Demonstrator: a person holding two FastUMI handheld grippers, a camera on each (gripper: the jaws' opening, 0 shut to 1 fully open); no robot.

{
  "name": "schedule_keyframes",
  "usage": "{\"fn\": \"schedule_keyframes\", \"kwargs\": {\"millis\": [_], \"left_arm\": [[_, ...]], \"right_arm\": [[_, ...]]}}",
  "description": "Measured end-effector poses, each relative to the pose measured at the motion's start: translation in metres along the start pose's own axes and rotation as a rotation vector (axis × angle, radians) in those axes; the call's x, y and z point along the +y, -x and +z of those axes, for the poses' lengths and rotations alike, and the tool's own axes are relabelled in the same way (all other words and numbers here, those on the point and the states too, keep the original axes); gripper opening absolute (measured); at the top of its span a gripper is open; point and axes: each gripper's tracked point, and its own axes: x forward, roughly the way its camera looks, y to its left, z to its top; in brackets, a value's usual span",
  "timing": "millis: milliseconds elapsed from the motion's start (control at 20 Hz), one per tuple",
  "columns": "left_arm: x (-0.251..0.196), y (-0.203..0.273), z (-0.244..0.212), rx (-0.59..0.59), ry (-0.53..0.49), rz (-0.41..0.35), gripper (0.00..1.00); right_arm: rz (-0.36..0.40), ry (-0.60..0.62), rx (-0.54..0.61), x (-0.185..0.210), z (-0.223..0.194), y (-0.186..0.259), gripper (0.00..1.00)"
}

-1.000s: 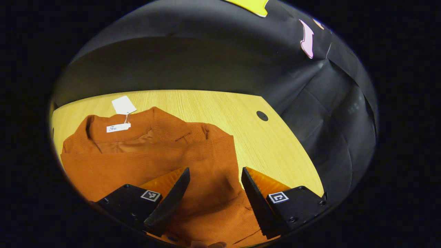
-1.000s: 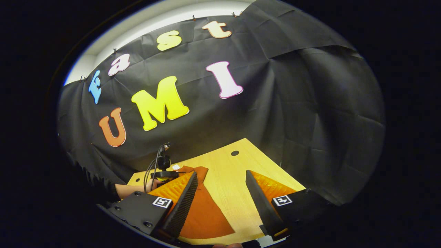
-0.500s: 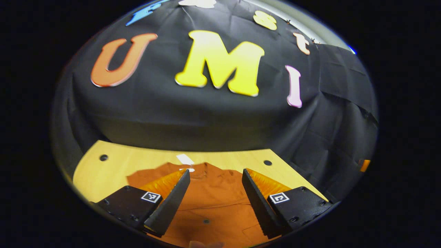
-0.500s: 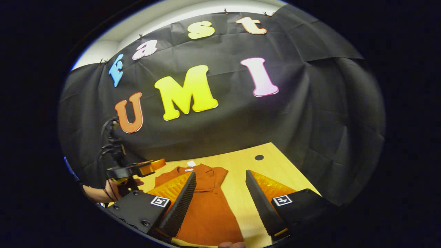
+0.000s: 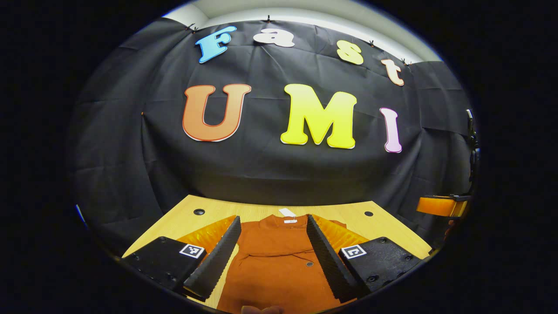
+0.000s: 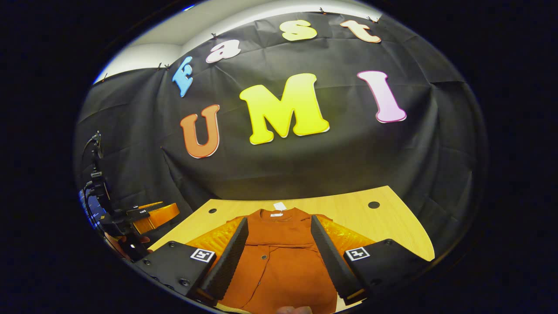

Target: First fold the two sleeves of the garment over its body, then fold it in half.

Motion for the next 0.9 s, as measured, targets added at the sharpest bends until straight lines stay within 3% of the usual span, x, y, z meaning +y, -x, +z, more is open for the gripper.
{"fn": "schedule_keyframes", "kwargs": {"millis": [350, 450, 650, 800, 900], "left_arm": [[0.024, 0.021, -0.035, 0.089, 0.061, -0.025, 0.98], [0.036, 0.031, -0.066, 0.189, 0.116, -0.067, 0.98], [0.062, 0.086, -0.165, 0.530, 0.236, -0.167, 0.99], [0.091, 0.115, -0.228, 0.683, 0.301, -0.129, 0.99], [0.102, 0.129, -0.251, 0.740, 0.363, -0.097, 0.99]], "right_arm": [[0.023, 0.035, 0.080, -0.002, -0.033, 0.004, 0.93], [0.025, 0.043, 0.150, -0.023, -0.059, 0.013, 0.93], [-0.022, 0.028, 0.343, -0.089, -0.136, 0.042, 0.94], [-0.133, 0.013, 0.504, -0.147, -0.209, 0.068, 0.93], [-0.178, -0.023, 0.578, -0.166, -0.246, 0.082, 0.94]]}}
